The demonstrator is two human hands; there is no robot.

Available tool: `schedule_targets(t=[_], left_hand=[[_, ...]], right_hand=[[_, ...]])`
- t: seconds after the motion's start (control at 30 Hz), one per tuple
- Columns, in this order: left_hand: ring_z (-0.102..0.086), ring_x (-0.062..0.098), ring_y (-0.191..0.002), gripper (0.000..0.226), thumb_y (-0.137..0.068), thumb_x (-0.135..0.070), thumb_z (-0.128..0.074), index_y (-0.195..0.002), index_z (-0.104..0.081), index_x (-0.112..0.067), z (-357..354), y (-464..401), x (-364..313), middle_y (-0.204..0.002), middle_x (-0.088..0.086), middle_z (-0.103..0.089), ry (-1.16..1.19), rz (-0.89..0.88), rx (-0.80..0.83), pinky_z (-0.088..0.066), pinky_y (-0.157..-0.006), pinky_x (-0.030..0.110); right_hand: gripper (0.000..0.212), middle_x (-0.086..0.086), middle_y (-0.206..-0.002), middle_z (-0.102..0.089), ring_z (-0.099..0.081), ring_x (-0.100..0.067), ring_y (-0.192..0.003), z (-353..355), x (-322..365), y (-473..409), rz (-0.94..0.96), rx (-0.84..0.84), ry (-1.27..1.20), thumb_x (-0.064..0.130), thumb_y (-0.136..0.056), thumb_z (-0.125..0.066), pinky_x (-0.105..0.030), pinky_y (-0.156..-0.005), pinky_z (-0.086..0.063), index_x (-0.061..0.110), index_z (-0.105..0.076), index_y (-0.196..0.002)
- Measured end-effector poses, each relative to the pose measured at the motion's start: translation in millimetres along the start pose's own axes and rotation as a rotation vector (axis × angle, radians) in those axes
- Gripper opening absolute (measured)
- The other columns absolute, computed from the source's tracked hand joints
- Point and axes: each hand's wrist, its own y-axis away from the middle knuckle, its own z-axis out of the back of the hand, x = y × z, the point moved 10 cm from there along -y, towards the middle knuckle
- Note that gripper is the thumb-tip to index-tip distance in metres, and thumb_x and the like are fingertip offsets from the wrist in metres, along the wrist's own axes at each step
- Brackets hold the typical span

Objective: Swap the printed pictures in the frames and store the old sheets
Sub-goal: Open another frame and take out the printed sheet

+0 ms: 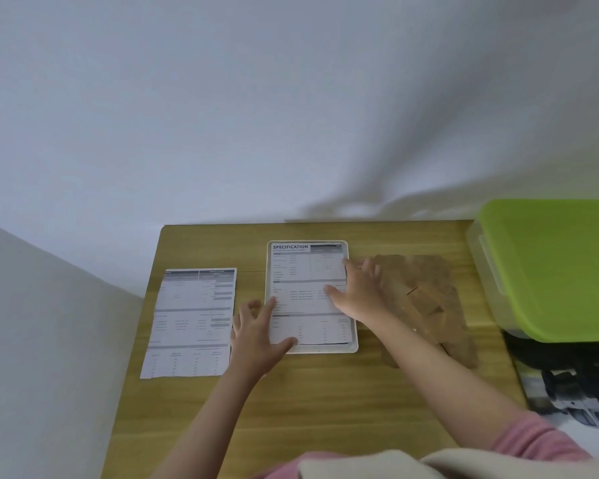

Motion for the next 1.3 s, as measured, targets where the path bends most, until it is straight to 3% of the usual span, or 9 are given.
schedule_targets(t=[0.17,0.4,0.5,0.63,0.77,0.87,0.97,1.07,1.3], left_hand=[[-0.025,0.022,-0.129,0.088,-0.07,-0.056,-0.068,-0.144,-0.025,-0.033,-2,0,4,-0.139,0.0,-0.022,-0.003,0.002,0.0,-0.03,-0.106,0.045],[-0.024,0.022,-0.129,0.088,-0.069,-0.056,-0.069,-0.143,-0.025,-0.035,-3,0,4,-0.139,0.0,-0.022,0.019,0.005,0.001,-0.029,-0.106,0.046],[-0.025,0.022,-0.128,0.088,-0.069,-0.055,-0.069,-0.143,-0.026,-0.034,-2,1,4,-0.138,0.0,-0.022,0.032,0.013,0.0,-0.029,-0.106,0.045],[-0.025,0.022,-0.127,0.088,-0.069,-0.053,-0.07,-0.143,-0.026,-0.033,0,1,2,-0.137,0.0,-0.022,0.046,0.016,0.0,-0.028,-0.106,0.045],[-0.025,0.022,-0.128,0.085,-0.07,-0.049,-0.071,-0.142,-0.029,-0.031,4,3,0,-0.138,-0.001,-0.022,0.113,0.019,-0.012,-0.03,-0.106,0.047],[-0.033,0.022,-0.125,0.075,-0.075,-0.041,-0.07,-0.139,-0.035,-0.026,14,3,-8,-0.134,0.001,-0.033,0.204,-0.02,-0.077,-0.036,-0.105,0.045],[-0.05,0.014,-0.109,0.062,-0.08,-0.023,-0.069,-0.136,-0.042,-0.02,24,9,-20,-0.125,0.0,-0.047,0.358,-0.06,-0.132,-0.046,-0.097,0.034],[-0.055,0.004,-0.093,0.057,-0.082,-0.011,-0.067,-0.133,-0.045,-0.02,29,22,-34,-0.116,-0.001,-0.054,0.436,-0.077,-0.17,-0.046,-0.075,0.012],[-0.06,0.011,-0.084,0.053,-0.078,-0.006,-0.069,-0.126,-0.051,-0.021,-15,64,-87,-0.1,-0.004,-0.059,0.555,-0.121,-0.087,-0.053,-0.072,0.021]], right_hand=[[0.072,-0.008,-0.131,-0.031,-0.02,-0.027,-0.128,-6,-8,1,-0.11,0.037,-0.206,0.041,-0.077,-0.069,-0.04,-0.106,-0.026,0.022,-0.036,-0.138],[0.062,-0.006,-0.127,-0.03,-0.021,-0.026,-0.127,-8,-7,0,-0.159,0.037,-0.314,0.022,-0.071,-0.073,-0.041,-0.106,-0.028,0.023,-0.044,-0.125],[0.06,0.0,-0.121,-0.037,-0.03,-0.02,-0.119,2,4,4,-0.068,-0.048,-0.302,0.019,-0.07,-0.073,-0.038,-0.1,-0.035,0.025,-0.042,-0.121],[0.053,0.017,-0.097,-0.051,-0.056,-0.012,-0.095,5,16,18,0.024,-0.031,-0.568,0.008,-0.083,-0.065,-0.024,-0.074,-0.049,0.024,-0.037,-0.125],[0.053,0.01,-0.102,-0.062,-0.06,-0.009,-0.098,12,15,25,0.039,-0.08,-0.724,0.003,-0.086,-0.06,-0.026,-0.078,-0.051,0.034,-0.04,-0.124],[0.056,0.004,-0.107,-0.065,-0.062,-0.011,-0.101,16,15,29,0.047,-0.093,-0.825,0.002,-0.085,-0.061,-0.032,-0.081,-0.055,0.043,-0.04,-0.117],[0.055,0.005,-0.111,-0.064,-0.061,-0.009,-0.106,26,9,36,0.065,-0.109,-0.878,0.002,-0.084,-0.061,-0.028,-0.082,-0.054,0.039,-0.042,-0.12],[0.053,0.007,-0.115,-0.062,-0.059,-0.008,-0.107,39,-7,46,0.092,-0.12,-0.877,0.006,-0.084,-0.063,-0.025,-0.081,-0.052,0.034,-0.042,-0.124],[0.054,0.006,-0.115,-0.065,-0.06,-0.005,-0.107,60,-79,87,0.073,-0.153,-0.892,0.002,-0.085,-0.058,-0.028,-0.087,-0.052,0.037,-0.043,-0.122]])
